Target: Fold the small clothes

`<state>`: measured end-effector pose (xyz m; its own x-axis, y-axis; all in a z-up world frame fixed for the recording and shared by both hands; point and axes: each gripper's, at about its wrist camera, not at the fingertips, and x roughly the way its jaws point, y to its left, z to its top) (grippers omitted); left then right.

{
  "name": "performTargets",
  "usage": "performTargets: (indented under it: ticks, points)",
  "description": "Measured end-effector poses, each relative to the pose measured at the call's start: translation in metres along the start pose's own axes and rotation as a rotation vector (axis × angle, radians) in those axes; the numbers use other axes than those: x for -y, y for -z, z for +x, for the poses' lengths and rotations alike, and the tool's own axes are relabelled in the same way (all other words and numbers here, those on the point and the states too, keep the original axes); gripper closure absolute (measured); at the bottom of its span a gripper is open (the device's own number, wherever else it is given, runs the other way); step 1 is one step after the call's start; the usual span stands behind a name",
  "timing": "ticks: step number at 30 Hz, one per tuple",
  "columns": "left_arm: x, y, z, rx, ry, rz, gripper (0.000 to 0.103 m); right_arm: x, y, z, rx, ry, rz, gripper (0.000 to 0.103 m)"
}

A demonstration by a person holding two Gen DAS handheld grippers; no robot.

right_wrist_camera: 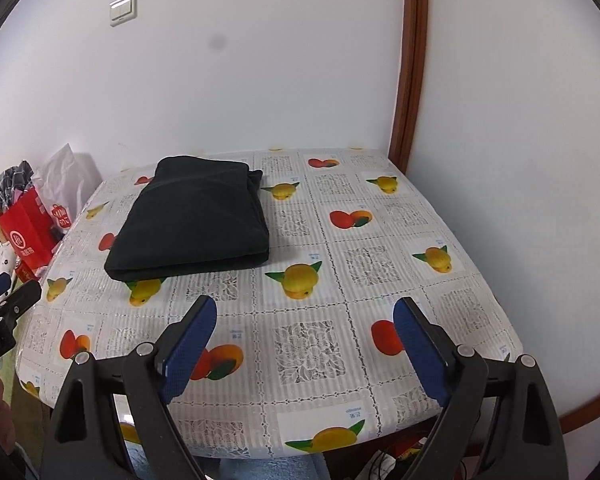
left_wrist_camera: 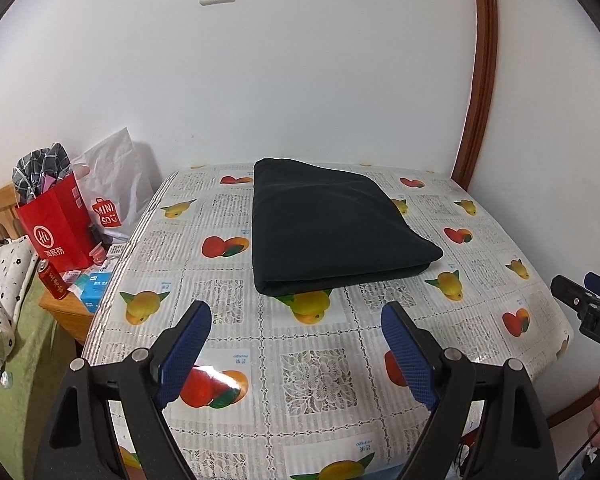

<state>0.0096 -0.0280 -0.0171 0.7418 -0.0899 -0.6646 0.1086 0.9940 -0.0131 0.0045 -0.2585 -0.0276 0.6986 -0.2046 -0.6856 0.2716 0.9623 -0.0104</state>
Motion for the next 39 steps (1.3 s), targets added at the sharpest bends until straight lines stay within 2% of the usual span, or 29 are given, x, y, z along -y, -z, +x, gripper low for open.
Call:
performTargets:
  ticks: [39]
  points:
    - [-0.011, 0.003, -0.002, -0.010, 0.011, -0.009, 0.017, -0.005, 0.003, -0.003, -0.008, 0.011, -0.001, 0.014]
